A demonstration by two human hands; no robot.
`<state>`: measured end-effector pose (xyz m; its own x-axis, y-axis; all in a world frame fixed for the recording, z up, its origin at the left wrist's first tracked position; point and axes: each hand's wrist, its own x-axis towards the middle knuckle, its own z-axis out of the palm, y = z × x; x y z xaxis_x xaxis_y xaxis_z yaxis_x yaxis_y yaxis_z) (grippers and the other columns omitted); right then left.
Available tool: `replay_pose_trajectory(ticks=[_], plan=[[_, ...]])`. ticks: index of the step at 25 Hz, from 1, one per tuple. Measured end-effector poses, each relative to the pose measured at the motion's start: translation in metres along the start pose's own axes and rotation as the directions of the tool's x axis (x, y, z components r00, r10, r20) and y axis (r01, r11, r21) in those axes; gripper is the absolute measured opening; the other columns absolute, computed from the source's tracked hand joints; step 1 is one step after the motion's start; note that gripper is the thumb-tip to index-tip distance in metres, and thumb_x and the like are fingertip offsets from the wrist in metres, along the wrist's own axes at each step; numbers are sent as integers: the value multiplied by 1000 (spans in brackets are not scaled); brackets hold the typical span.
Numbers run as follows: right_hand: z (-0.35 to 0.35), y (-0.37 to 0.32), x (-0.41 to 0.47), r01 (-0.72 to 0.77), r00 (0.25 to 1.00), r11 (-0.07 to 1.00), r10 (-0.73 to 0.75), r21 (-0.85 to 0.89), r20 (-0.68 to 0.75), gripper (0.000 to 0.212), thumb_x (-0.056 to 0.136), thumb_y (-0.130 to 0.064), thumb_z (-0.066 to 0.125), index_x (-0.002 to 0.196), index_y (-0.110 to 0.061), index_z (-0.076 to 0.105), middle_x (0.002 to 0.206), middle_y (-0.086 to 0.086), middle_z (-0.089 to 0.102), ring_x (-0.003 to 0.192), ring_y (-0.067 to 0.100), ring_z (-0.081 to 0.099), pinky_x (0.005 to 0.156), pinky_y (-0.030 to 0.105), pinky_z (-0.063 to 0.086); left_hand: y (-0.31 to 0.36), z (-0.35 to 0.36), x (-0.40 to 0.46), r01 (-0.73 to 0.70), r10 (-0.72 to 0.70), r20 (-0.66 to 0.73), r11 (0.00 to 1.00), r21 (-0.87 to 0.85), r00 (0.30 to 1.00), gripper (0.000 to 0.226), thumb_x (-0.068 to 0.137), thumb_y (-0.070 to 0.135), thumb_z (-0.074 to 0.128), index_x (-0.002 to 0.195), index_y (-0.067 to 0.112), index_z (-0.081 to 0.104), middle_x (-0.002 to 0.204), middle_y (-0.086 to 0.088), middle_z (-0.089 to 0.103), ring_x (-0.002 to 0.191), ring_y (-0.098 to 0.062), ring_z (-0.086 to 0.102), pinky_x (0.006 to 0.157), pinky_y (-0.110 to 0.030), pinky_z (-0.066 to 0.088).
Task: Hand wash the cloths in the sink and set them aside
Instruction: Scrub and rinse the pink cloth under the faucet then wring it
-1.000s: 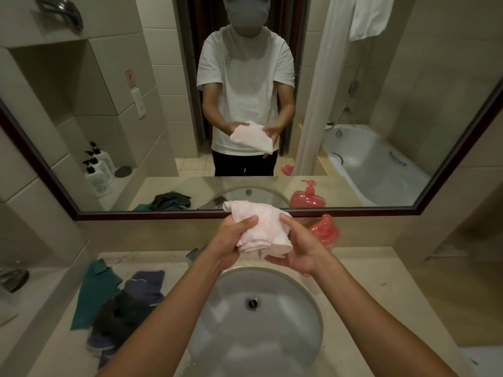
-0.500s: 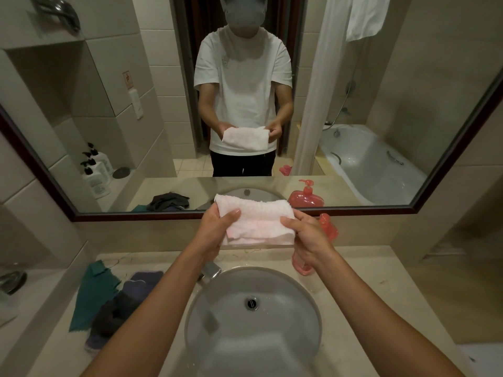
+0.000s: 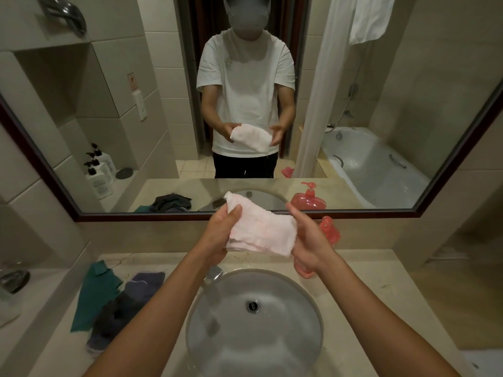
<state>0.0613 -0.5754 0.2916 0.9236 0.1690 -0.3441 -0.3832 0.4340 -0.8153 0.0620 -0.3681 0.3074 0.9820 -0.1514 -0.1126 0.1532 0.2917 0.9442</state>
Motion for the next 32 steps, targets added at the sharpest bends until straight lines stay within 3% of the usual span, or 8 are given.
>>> replay_pose_trajectory(ticks=[2,6,13,16,18,24,27,32], plan=[[5,-1,-3,-217,974,976,215,26,67,46,97,-42,61,119,-4,72,126,18,68,107,34,70,90,46,59,2,4,-3,23,-22,49,1000,-14,999,28,106,25,48,130,14,57,116,-11,74,108,-29,71,82,-36,62],[5,5,-9,-273,951,961,263,44,163,47,100,-35,57,138,-7,58,132,18,65,117,33,66,100,45,54,3,2,-6,35,-22,133,995,-95,991,29,105,20,48,132,17,56,119,-11,73,112,-29,69,85,-36,60],[-8,0,3,191,973,978,-199,-80,-114,43,83,5,70,111,-27,77,117,8,72,99,29,73,83,52,60,-4,-5,3,10,35,-155,959,282,987,37,101,21,58,135,14,46,127,-13,64,95,-26,73,76,-42,63],[-7,-9,3,268,956,944,-285,-191,-64,43,83,7,71,101,-31,80,115,8,73,94,22,75,71,37,62,-7,-9,4,-117,169,-125,932,344,978,59,99,17,62,150,33,38,142,10,46,112,-22,66,90,-46,59],[-10,-17,2,248,968,936,-252,-250,18,51,81,11,71,111,-31,74,121,10,68,102,26,71,77,38,61,-8,-11,6,-187,224,-54,905,381,973,46,97,11,64,133,39,59,141,6,55,110,-15,67,90,-37,59],[-26,-29,-7,238,946,507,-313,-829,80,75,76,-2,82,140,-31,55,124,-14,55,107,7,55,67,7,47,-9,-9,13,-160,118,107,717,678,987,61,78,7,83,132,27,64,95,19,69,79,3,69,71,-16,56],[-44,-31,-8,215,942,422,-328,-880,73,54,78,-11,82,129,-24,66,114,-12,64,103,12,62,72,15,48,-14,3,18,-181,173,99,568,803,980,45,77,15,86,119,24,72,80,18,70,70,1,66,68,-21,56],[-76,-39,-11,160,935,328,-352,-931,37,24,76,-23,85,98,-21,77,97,-6,67,87,13,65,75,26,53,-23,25,29,-220,217,119,536,815,969,14,79,16,84,91,18,78,81,10,72,72,5,65,67,-20,51]])
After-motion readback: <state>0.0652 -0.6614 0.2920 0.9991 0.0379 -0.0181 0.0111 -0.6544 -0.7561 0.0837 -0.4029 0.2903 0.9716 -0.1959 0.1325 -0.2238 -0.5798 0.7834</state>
